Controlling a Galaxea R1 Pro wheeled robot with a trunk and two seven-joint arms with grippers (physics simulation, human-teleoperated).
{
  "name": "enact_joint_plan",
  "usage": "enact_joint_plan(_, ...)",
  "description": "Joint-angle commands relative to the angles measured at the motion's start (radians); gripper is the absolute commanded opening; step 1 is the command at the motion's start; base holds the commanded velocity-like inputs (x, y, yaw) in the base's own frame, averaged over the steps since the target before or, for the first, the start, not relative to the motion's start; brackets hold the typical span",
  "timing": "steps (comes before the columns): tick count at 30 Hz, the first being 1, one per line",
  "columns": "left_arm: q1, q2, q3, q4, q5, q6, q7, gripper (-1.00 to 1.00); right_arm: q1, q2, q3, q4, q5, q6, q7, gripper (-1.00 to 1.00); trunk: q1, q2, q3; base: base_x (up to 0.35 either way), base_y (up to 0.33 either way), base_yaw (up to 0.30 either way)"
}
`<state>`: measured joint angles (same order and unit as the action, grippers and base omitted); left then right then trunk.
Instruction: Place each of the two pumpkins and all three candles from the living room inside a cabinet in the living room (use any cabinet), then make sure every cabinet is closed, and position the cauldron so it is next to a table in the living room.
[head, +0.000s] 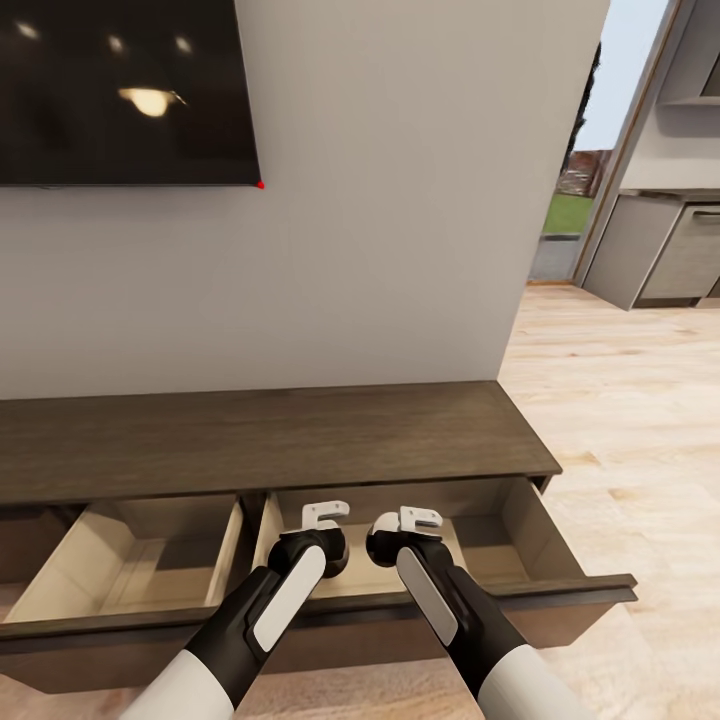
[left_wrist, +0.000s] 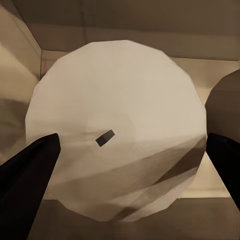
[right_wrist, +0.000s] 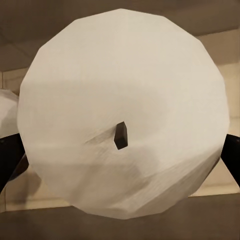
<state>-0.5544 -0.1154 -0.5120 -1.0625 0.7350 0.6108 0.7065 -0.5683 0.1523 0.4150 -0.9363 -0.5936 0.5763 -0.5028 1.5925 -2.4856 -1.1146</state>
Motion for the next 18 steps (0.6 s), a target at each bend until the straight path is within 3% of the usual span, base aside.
enact_joint_plan(1,-0.001,0.000,-0.002,-0.001,0.009,0.001,0.010,-1.00,-0.001,0.000,0.003,-0.001,-0.011,0.001,-0.010,-1.00,0.000,0.000,-0.001,0.032,0.000,0.000)
enact_joint_plan(15,-0.001,0.000,-0.002,-0.002,0.009,-0.001,0.010,-1.00,-0.001,0.000,0.003,-0.001,-0.011,0.001,-0.010,-1.00,0.000,0.000,-0.001,0.031,0.000,0.000)
enact_joint_plan(18,-0.001,0.000,-0.002,-0.002,0.009,-0.001,0.010,-1.00,-0.001,0.000,0.003,-0.001,-0.011,0.001,-0.010,-1.00,0.008,-0.015,-0.011,0.000,0.000,0.000)
